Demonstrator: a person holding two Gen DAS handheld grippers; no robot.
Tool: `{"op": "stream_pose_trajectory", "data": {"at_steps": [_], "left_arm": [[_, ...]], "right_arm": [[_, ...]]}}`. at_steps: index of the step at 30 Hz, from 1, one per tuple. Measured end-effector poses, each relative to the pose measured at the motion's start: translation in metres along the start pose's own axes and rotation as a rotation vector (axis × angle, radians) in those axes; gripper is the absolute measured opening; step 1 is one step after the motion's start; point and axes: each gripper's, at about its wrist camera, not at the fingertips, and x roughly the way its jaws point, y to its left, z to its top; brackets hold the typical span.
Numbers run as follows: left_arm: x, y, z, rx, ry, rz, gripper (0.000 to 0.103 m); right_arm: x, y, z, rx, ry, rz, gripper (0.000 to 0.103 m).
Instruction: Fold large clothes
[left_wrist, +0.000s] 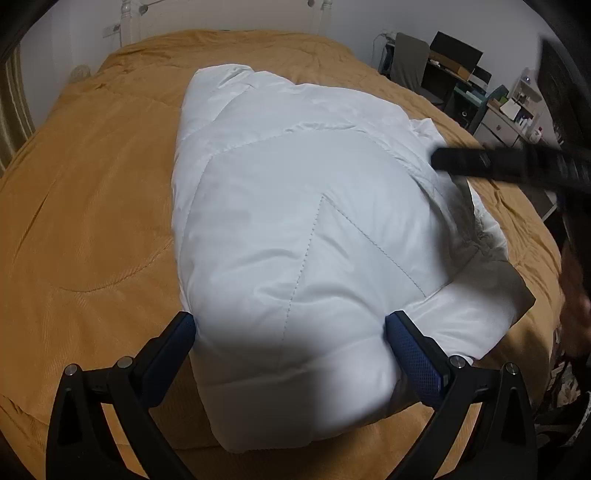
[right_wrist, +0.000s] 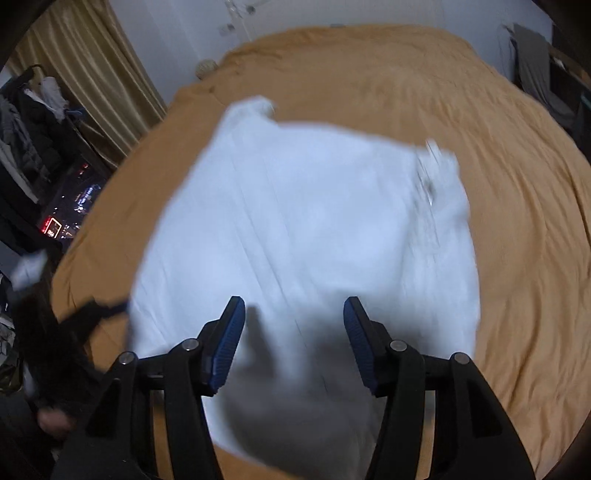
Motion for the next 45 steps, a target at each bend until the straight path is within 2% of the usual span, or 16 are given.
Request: {"op": "stream_pose_trajectory", "data": {"at_steps": [3, 5, 10, 13, 18, 21, 24, 26, 27, 30, 33, 37, 39, 41, 43, 45], "left_arm": [[-0.004, -0.003, -0.003, 0.011, -0.001, 0.000, 0.103], [-0.005, -0.004, -0.006, 0.010, -0.001, -0.007, 0.103], [-0.010, -0.007, -0.006, 0.019, 0.002, -0.004, 0.103], [-0.008, -0.005, -0.004, 0.010, 0.010, -0.004, 0.103], [-0.009, -0.001, -0.004, -0.015, 0.017, -0.020, 0.103], [-0.010, 0.001, -0.005, -0.021, 0.017, -0.029, 0.103], [-0.014, 0.004, -0.008, -0.052, 0.023, -0.064, 0.103], [-0.022, 0.006, -0.010, -0.067, -0.006, -0.064, 0.103], [-0.027, 0.007, -0.010, -0.066, -0.029, -0.045, 0.103], [-0.030, 0.009, -0.008, -0.056, -0.054, 0.007, 0.102], [-0.015, 0.005, -0.016, -0.050, 0.023, -0.045, 0.103], [-0.015, 0.000, -0.018, -0.009, 0.025, -0.028, 0.103], [-0.015, 0.004, -0.018, -0.020, 0.037, -0.043, 0.103], [-0.015, 0.010, -0.019, -0.057, 0.067, -0.069, 0.103], [-0.014, 0.013, -0.015, -0.101, 0.120, -0.092, 0.103], [-0.015, 0.014, -0.010, -0.122, 0.167, -0.091, 0.103]], "right_arm": [[0.027, 0.020, 0.050, -0.023, 0.013, 0.013, 0.057], [0.063, 0.018, 0.077, 0.004, 0.089, -0.003, 0.057], [0.109, -0.037, 0.105, 0.085, 0.110, -0.268, 0.062], [0.083, -0.055, 0.095, 0.193, 0.096, -0.215, 0.062], [0.002, -0.002, 0.042, 0.050, 0.021, -0.186, 0.064], [-0.017, 0.017, -0.003, 0.001, 0.075, -0.180, 0.064], [-0.002, 0.009, -0.048, -0.040, 0.199, -0.262, 0.065], [0.002, -0.002, -0.069, -0.036, 0.222, -0.275, 0.070], [0.002, -0.006, -0.073, -0.039, 0.225, -0.304, 0.077], [-0.009, -0.009, -0.069, -0.013, 0.218, -0.307, 0.078], [-0.030, -0.001, -0.046, -0.006, 0.135, -0.306, 0.069], [-0.041, 0.016, 0.011, 0.027, -0.012, -0.152, 0.065], [-0.016, 0.015, 0.030, 0.044, 0.022, -0.107, 0.061], [0.023, 0.000, 0.034, 0.082, 0.136, -0.170, 0.057], [0.042, -0.039, 0.023, 0.201, 0.212, -0.201, 0.059], [0.037, -0.078, 0.013, 0.360, 0.226, -0.120, 0.061]]}}
